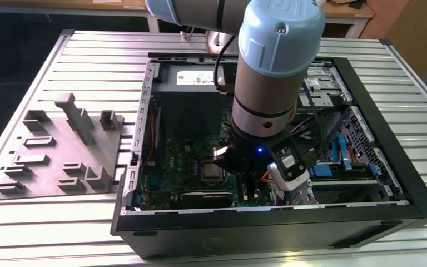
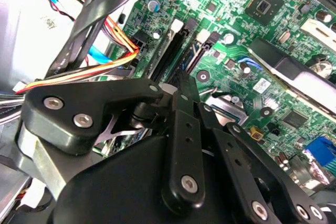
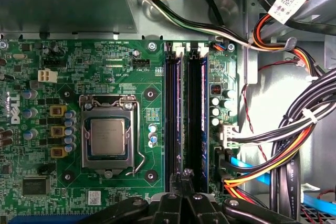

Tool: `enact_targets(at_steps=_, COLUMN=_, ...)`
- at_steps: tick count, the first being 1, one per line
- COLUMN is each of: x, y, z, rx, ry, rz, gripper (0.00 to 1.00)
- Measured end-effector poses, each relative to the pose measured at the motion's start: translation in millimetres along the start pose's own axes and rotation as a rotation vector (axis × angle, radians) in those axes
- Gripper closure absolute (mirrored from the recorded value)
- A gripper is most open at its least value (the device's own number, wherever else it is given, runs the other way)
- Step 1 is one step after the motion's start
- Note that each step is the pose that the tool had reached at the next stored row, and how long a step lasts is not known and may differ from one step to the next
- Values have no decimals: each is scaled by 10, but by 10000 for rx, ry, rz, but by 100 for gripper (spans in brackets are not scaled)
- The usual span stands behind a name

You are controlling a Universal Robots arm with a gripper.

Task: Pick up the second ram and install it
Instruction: 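Press down the second ram until it locks into place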

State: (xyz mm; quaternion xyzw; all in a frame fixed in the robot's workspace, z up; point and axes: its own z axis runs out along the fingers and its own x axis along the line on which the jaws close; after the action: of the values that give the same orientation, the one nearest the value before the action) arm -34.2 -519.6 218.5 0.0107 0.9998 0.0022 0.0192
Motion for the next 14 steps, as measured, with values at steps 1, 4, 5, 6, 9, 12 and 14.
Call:
enact_targets(at_steps=1, x=0, y=0, z=0, rx=0, ry=0, rz=0, gripper=90)
enact_targets(at_steps=4, x=1, y=-1, z=17, rx=16, ry=2, rz=-1, gripper=90)
enact_targets(at_steps=5, x=1, y=-1, z=21, rx=19, ry=3, rz=-1, gripper=90)
enact_targets(at_steps=6, x=1, y=-1, z=21, rx=18, ry=2, rz=-1, gripper=90)
enact_targets(at_steps=9, x=1, y=0, z=27, rx=9, ry=0, rz=-1, gripper=90)
enact_targets(at_steps=12, x=-1, y=3, z=0, rx=-18, ry=-8, rz=0, gripper=90)
enact_targets(at_steps=14, x=-3, y=2, z=-57, rx=-3, ry=-4, rz=0, gripper=90)
